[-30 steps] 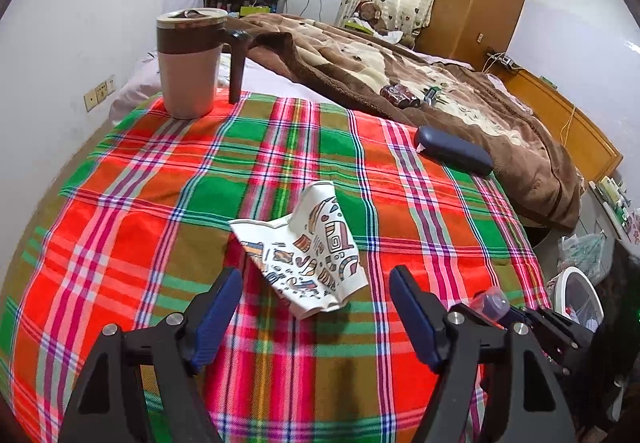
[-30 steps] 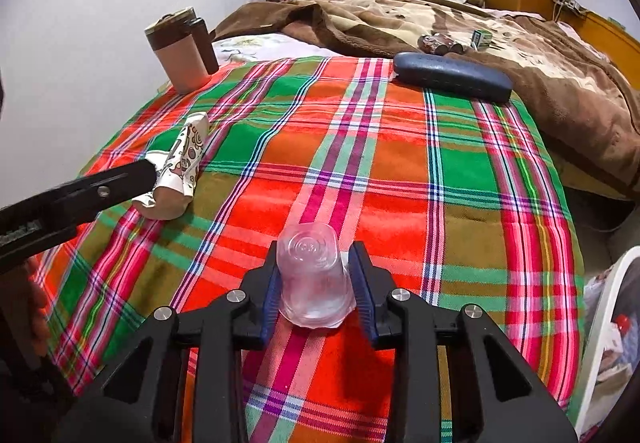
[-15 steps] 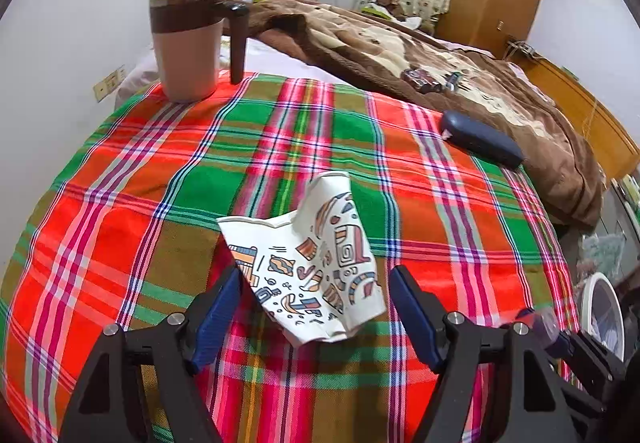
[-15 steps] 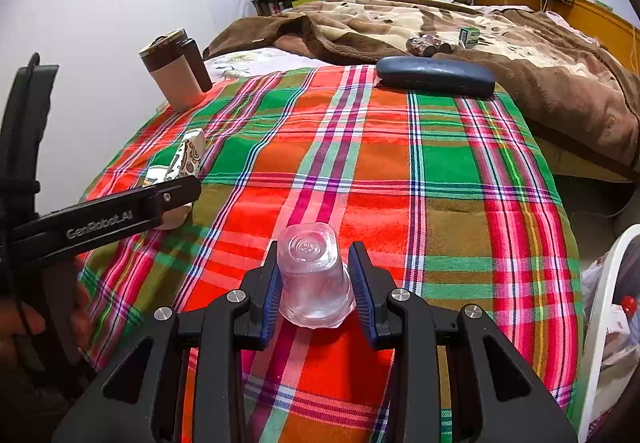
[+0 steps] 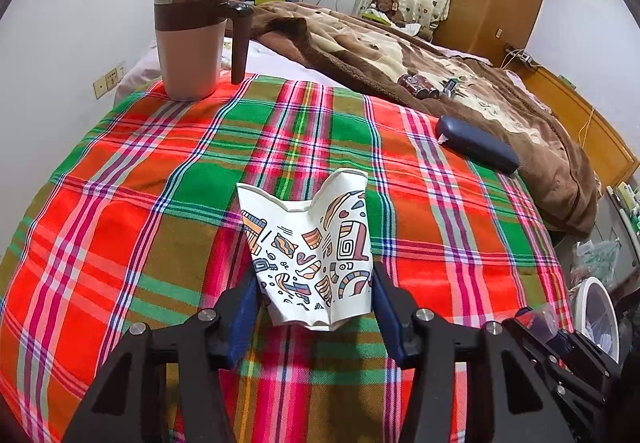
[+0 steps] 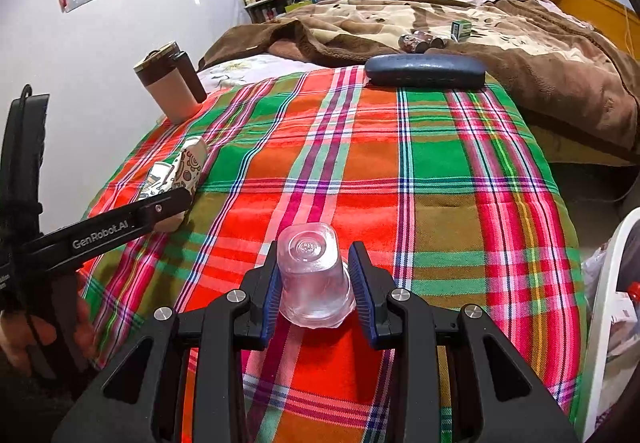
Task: Collect trash
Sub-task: 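Carry the plastic cup with the right tool while the left tool carries the paper cup to the bin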
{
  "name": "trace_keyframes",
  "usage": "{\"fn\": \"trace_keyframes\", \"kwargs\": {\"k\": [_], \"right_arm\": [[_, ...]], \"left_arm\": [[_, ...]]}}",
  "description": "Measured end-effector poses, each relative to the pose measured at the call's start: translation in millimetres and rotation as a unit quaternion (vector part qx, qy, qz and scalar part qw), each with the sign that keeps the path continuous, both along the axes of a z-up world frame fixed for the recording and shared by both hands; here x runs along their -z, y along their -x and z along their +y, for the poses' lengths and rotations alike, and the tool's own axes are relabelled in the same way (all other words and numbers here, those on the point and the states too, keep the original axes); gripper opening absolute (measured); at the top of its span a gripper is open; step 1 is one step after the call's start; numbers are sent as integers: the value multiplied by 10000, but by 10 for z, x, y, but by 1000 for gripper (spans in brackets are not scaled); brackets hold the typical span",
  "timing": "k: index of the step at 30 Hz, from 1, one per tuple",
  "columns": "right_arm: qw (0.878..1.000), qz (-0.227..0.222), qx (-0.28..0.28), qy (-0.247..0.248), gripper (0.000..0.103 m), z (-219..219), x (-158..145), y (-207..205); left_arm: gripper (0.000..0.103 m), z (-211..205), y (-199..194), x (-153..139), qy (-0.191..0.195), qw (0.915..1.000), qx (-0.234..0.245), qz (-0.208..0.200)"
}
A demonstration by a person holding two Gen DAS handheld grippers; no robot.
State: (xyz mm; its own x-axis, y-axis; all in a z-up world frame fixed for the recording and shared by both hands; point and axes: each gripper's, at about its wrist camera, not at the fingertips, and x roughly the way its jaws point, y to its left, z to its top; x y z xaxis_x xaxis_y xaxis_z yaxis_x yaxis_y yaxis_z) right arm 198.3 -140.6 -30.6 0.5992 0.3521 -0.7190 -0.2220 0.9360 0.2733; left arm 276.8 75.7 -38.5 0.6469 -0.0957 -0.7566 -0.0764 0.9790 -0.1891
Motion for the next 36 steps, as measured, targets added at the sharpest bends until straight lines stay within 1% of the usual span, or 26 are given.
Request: {"fn": "trace_keyframes", "kwargs": {"k": [5,12,16,27,36], "right_arm": [[10000,-44,7,64,34,-2,-17,42],[9997,-192,36,154,34,-45,-108,162],[9995,-268,110,142,34,-104,-170,237],[9985,-442,309,126,34,-318,-334,496],[9962,-624,578,171,34,-617,-482,712]], "left_arm": [[53,-77,142,-55,31,9999,122,-91],[53,-167,408,-239,0,9990,274,-349],[53,-236,551,-332,-101,9981,373,-483],[53,-454,910,-500,-131,9956,654,-658],[53,-791,1130,-650,-116,9912,1019,-833]]}}
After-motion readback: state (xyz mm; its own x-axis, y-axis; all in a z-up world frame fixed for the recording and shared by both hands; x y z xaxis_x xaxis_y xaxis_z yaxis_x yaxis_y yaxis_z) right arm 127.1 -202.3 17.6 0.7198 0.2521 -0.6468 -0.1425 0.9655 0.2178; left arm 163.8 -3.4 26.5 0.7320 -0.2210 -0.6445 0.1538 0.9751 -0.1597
